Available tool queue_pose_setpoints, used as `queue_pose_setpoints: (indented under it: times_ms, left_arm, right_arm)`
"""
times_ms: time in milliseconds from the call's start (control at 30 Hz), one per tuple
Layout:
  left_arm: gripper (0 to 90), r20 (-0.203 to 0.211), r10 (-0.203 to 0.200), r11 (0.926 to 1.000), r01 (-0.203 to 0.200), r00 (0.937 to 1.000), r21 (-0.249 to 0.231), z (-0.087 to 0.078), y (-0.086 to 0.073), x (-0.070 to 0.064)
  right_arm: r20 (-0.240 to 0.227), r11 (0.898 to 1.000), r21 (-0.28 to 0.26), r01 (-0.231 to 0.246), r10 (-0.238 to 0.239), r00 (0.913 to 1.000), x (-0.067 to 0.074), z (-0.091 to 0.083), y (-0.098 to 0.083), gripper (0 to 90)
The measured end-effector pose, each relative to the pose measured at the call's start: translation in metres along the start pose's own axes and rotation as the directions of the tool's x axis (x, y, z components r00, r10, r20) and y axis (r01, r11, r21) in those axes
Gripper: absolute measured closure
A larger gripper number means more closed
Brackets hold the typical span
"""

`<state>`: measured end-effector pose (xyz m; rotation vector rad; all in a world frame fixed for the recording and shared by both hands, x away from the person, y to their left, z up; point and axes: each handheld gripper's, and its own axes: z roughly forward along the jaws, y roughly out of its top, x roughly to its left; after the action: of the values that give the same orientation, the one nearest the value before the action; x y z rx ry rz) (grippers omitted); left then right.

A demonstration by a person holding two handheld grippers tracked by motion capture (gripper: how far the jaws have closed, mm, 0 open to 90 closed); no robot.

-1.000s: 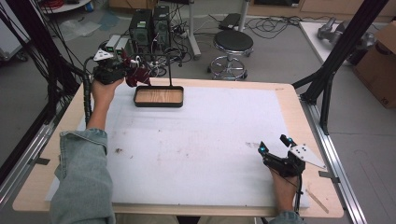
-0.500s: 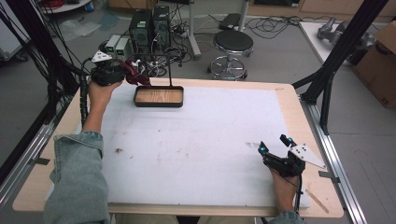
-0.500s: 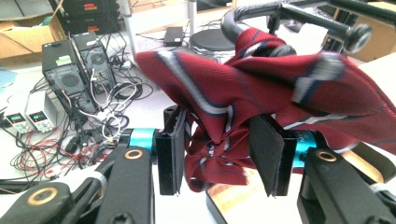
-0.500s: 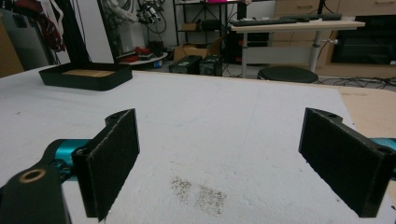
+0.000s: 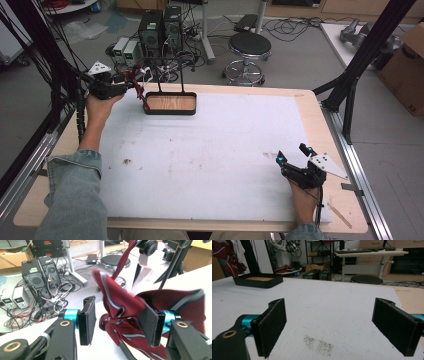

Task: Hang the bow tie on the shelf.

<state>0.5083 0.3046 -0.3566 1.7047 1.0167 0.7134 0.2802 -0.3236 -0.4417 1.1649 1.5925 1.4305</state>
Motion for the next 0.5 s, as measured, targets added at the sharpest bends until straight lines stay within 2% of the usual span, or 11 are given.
queue_pose_setpoints:
  times_ms: [267,500]
  left_arm:
    - [47.2,0.018,0.020,0.9986,-0.019,0.9996,-0.049,-0.021,0.004,-0.007]
    - [44.3,0.039,0.048,0.9940,-0.044,0.9981,-0.101,-0.043,0.010,-0.019]
  right_arm:
    - [0.001,1.000,0.002,-0.002,0.002,1.0000,0.000,0.000,0.000,11.4]
    - [0.002,1.000,0.000,0.002,-0.002,1.0000,0.000,0.000,0.000,11.4]
